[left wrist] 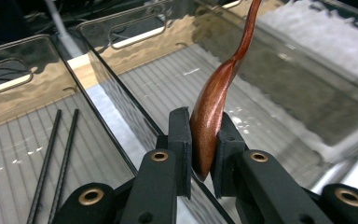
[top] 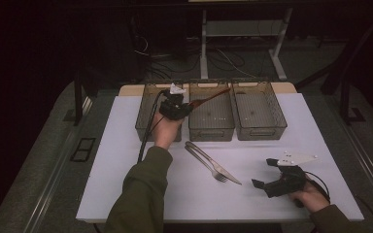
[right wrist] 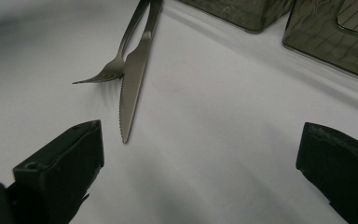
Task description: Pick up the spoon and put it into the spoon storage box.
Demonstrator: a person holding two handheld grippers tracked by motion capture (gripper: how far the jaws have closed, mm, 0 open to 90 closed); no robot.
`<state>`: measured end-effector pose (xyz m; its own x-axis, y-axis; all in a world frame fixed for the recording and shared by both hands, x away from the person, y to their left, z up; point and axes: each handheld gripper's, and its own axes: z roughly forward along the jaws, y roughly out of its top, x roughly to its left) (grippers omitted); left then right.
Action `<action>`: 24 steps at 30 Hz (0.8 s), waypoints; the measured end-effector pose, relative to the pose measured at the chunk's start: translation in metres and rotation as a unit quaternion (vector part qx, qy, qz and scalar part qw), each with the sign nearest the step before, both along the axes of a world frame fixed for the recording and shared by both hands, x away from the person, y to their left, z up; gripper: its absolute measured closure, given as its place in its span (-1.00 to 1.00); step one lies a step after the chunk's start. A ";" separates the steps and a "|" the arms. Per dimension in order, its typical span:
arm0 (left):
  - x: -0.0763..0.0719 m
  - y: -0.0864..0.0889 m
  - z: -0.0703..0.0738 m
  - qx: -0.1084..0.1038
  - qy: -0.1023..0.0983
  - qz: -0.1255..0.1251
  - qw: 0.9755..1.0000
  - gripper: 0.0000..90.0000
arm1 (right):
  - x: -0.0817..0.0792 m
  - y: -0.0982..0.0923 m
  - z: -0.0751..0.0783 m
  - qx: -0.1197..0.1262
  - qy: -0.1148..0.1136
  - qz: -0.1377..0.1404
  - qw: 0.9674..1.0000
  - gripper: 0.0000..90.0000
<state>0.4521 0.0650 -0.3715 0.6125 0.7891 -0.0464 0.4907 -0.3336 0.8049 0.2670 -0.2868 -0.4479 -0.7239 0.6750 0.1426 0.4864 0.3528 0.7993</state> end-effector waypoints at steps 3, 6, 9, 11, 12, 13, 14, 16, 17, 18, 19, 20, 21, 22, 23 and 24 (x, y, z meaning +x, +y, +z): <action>0.004 -0.006 -0.004 0.017 0.006 0.006 1.000 0.76 | 0.000 0.000 0.000 0.003 0.001 0.001 1.000 -1.00; 0.008 -0.010 -0.008 0.021 0.012 0.009 1.000 0.76 | 0.000 0.000 0.001 0.004 0.000 0.001 1.000 -1.00; 0.010 -0.014 -0.011 0.029 0.019 0.013 0.999 0.76 | 0.000 0.000 0.001 0.004 -0.001 0.002 1.000 -1.00; 0.011 -0.016 -0.012 0.031 0.022 0.018 0.999 0.76 | -0.001 0.000 0.001 0.004 -0.001 0.003 1.000 -1.00; 0.011 -0.016 -0.013 0.034 0.024 0.017 0.999 0.76 | -0.001 0.000 0.001 0.005 0.000 0.003 1.000 -1.00; 0.011 -0.017 -0.013 0.033 0.024 0.016 0.999 0.75 | -0.001 0.000 0.001 0.004 -0.001 0.004 1.000 -1.00; 0.011 -0.018 -0.014 0.031 0.026 0.017 0.999 0.75 | -0.001 0.000 0.001 0.004 -0.001 0.004 1.000 -1.00; 0.011 -0.018 -0.015 0.034 0.027 0.016 0.999 0.74 | -0.001 0.000 0.001 0.005 -0.001 0.003 1.000 -1.00; 0.011 -0.018 -0.015 0.033 0.026 0.016 0.999 0.72 | -0.001 0.000 0.001 0.006 0.000 0.003 1.000 -1.00; 0.011 -0.019 -0.014 0.031 0.023 0.018 0.999 0.66 | -0.001 0.000 0.001 0.005 -0.001 0.003 1.000 -1.00; 0.011 -0.019 -0.014 0.030 0.022 0.018 0.999 0.58 | -0.001 0.000 0.001 0.006 0.000 0.003 1.000 -1.00; 0.011 -0.019 -0.014 0.029 0.021 0.016 0.999 0.53 | -0.001 0.000 0.001 0.006 -0.001 0.003 1.000 -1.00; 0.011 -0.019 -0.013 0.028 0.021 0.016 0.999 0.49 | -0.001 0.000 0.001 0.005 -0.001 0.003 1.000 -1.00; 0.011 -0.019 -0.013 0.027 0.021 0.016 0.999 0.44 | -0.001 0.000 0.001 0.005 -0.001 0.004 1.000 -1.00; 0.010 -0.019 -0.012 0.026 0.020 0.014 0.999 0.42 | -0.001 0.000 0.001 0.005 -0.002 0.004 1.000 -1.00; 0.010 -0.019 -0.012 0.029 0.018 0.011 0.999 0.40 | -0.001 0.000 0.001 0.005 -0.002 0.004 1.000 -1.00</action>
